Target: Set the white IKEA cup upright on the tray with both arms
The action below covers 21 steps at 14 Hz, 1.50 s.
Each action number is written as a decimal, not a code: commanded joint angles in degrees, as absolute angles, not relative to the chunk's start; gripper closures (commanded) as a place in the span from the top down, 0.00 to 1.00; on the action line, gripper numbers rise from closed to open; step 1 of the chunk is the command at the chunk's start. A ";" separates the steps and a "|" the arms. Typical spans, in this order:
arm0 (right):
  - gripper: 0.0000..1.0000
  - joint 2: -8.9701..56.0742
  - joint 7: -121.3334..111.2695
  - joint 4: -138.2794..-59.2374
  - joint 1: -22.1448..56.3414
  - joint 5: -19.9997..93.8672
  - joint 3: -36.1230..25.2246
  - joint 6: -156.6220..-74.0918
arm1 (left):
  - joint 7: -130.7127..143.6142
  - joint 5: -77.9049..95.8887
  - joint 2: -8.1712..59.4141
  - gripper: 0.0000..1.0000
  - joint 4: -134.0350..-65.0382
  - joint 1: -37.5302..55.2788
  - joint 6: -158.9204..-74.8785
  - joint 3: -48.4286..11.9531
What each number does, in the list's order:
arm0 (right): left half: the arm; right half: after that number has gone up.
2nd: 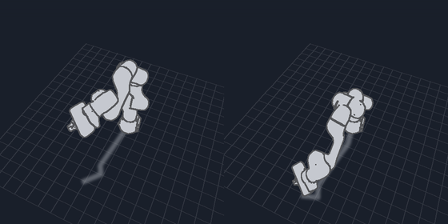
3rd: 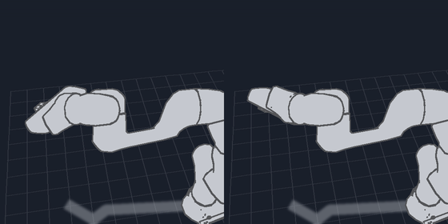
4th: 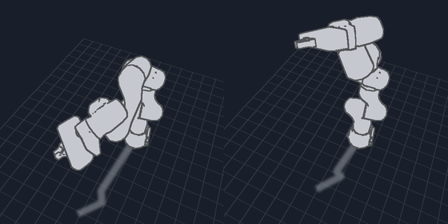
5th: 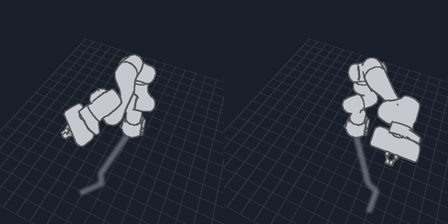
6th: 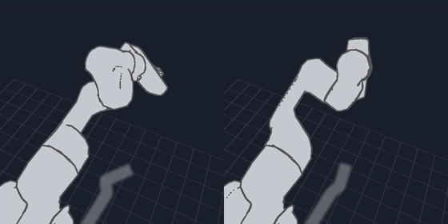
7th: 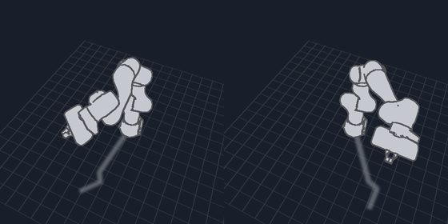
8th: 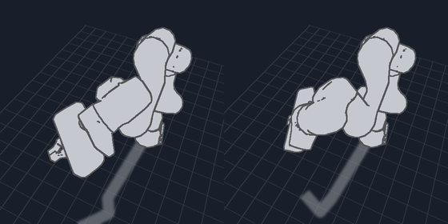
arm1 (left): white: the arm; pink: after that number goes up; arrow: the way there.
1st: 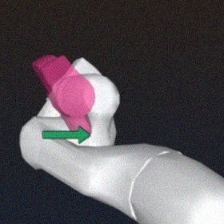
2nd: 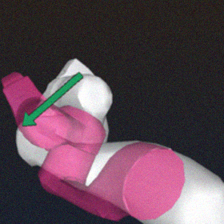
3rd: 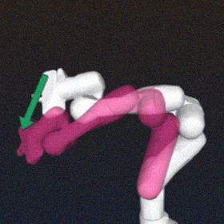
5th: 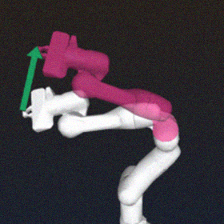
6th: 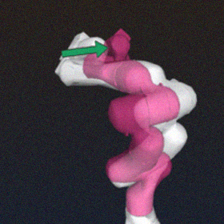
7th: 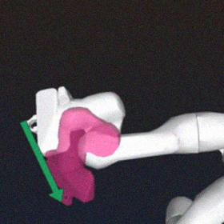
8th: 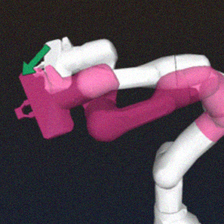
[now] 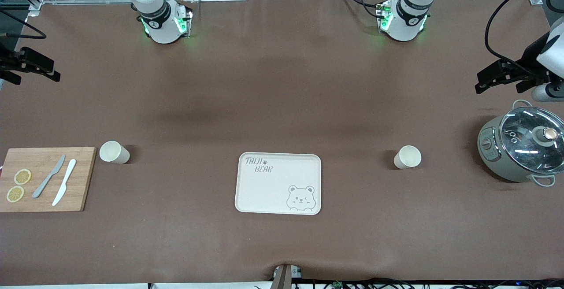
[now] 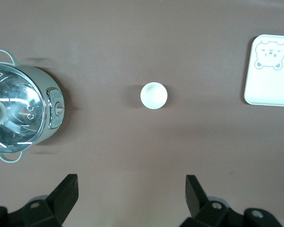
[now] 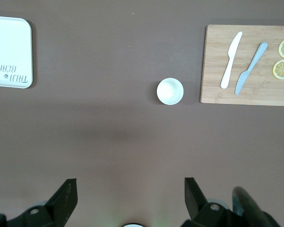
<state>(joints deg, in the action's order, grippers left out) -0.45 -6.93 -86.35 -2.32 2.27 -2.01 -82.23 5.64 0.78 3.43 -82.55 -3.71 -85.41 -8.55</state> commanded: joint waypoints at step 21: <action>1.00 7.11 -6.42 -85.78 -5.36 3.60 -1.41 -88.06 | 13.96 -2.99 13.79 1.00 -113.00 -3.69 -128.54 -9.58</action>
